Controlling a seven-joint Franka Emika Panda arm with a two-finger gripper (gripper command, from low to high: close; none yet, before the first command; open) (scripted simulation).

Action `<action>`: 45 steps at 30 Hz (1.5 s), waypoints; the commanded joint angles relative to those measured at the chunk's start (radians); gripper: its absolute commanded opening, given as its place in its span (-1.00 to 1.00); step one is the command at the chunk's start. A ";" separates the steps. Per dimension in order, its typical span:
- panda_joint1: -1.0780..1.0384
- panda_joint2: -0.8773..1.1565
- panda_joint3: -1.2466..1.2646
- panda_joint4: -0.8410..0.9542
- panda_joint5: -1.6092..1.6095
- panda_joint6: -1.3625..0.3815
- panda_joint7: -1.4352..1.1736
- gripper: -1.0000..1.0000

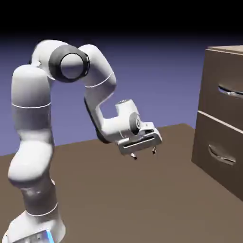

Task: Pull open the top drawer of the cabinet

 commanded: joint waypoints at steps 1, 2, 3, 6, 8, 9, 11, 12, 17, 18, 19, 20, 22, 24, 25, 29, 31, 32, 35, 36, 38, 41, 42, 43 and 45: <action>-0.018 0.035 0.029 0.015 -0.044 -0.010 -0.006 0.00; -0.035 0.069 0.057 0.029 -0.087 -0.020 -0.012 0.00; -0.053 0.104 0.086 0.044 -0.131 -0.030 -0.019 0.00; -0.106 0.207 0.171 0.088 -0.261 -0.060 -0.037 0.00; -0.141 0.277 0.228 0.117 -0.348 -0.080 -0.050 0.00; -0.158 0.311 0.257 0.132 -0.391 -0.090 -0.056 0.00; -0.194 0.380 0.314 0.161 -0.478 -0.110 -0.069 0.00; -0.211 0.415 0.343 0.176 -0.522 -0.120 -0.075 0.00; -0.299 0.588 0.485 0.249 -0.739 -0.171 -0.106 0.00; -0.317 0.622 0.514 0.264 -0.783 -0.181 -0.112 0.00; -0.334 0.657 0.542 0.278 -0.826 -0.191 -0.119 0.00; -0.352 0.691 0.571 0.293 -0.870 -0.201 -0.125 0.00; -0.387 0.761 0.628 0.322 -0.957 -0.221 -0.137 0.00; -0.422 0.830 0.685 0.352 -1.044 -0.241 -0.150 0.00; -0.440 0.864 0.714 0.366 -1.087 -0.251 -0.156 0.00; -0.510 1.003 0.828 0.425 -1.261 -0.291 -0.181 0.00; -0.545 1.072 0.885 0.454 -1.348 -0.311 -0.194 0.00; -0.563 1.106 0.913 0.469 -1.392 -0.321 -0.200 0.00; -0.616 1.210 0.999 0.513 -1.522 -0.351 -0.218 0.00; -0.633 1.245 1.027 0.527 -1.566 -0.361 -0.225 0.00; -0.668 1.314 1.085 0.557 -1.653 -0.381 -0.237 0.00; -0.721 1.417 1.170 0.601 -1.783 -0.411 -0.256 0.00; -0.739 1.452 1.199 0.615 -1.827 -0.421 -0.262 0.00; -0.754 1.481 1.223 0.627 -1.863 -0.430 -0.267 0.00; -0.731 1.478 1.223 0.664 -1.863 -0.416 -0.272 0.00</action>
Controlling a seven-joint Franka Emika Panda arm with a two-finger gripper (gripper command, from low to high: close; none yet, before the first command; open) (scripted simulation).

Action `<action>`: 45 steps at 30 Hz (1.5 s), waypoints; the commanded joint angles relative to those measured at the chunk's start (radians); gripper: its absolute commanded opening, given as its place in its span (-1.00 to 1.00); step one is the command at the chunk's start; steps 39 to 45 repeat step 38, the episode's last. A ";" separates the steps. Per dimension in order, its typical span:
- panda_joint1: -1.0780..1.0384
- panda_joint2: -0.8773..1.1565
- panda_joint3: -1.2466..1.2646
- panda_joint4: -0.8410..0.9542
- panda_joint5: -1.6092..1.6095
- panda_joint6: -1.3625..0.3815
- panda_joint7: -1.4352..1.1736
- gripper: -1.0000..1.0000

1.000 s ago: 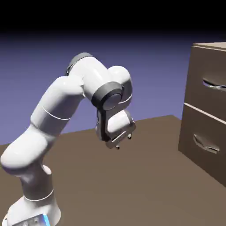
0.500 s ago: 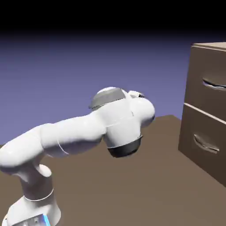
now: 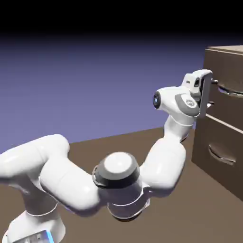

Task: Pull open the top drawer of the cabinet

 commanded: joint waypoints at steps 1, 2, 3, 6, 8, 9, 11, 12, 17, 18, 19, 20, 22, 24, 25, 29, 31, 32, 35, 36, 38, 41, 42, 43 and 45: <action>0.022 -0.003 0.000 0.036 0.000 0.014 -0.004 0.00; 0.044 -0.007 0.000 0.073 0.000 0.028 -0.009 0.00; 0.067 -0.010 0.000 0.109 0.000 0.042 -0.013 0.00; 0.117 -0.017 0.001 0.191 0.000 0.074 -0.024 0.00; 0.117 -0.017 0.001 0.192 0.000 0.074 -0.024 -1.00; 0.095 -0.014 0.000 0.155 -0.001 0.059 -0.019 -1.00; 0.051 -0.007 0.000 0.083 -0.001 0.031 -0.010 -1.00; 0.029 -0.004 0.000 0.047 -0.001 0.017 -0.005 -1.00; -0.084 0.012 0.001 -0.135 0.004 -0.050 0.015 -1.00; -0.108 0.016 0.001 -0.171 0.006 -0.063 0.018 -1.00; -0.131 0.019 0.002 -0.207 0.008 -0.076 0.022 -1.00; -0.155 0.022 0.003 -0.243 0.011 -0.088 0.025 -1.00; -0.203 0.028 0.005 -0.316 0.017 -0.113 0.031 -1.00; -0.253 0.035 0.007 -0.388 0.025 -0.136 0.037 -1.00; -0.278 0.039 0.009 -0.424 0.030 -0.147 0.040 -1.00; -0.384 0.054 0.019 -0.569 0.054 -0.188 0.049 -1.00; -0.439 0.062 0.026 -0.642 0.069 -0.206 0.052 -1.00; -0.468 0.067 0.030 -0.678 0.078 -0.214 0.053 -1.00; -0.533 0.079 0.040 -0.757 0.101 -0.229 0.054 -1.00; -0.533 0.079 0.040 -0.757 0.101 -0.229 0.054 1.00; -0.567 0.081 0.047 -0.793 0.115 -0.232 0.058 1.00; -0.567 0.081 0.047 -0.793 0.115 -0.232 0.058 1.00; -0.567 0.081 0.047 -0.793 0.115 -0.232 0.058 1.00; -0.567 0.081 0.047 -0.793 0.115 -0.232 0.058 1.00; -0.567 0.081 0.047 -0.793 0.115 -0.232 0.058 1.00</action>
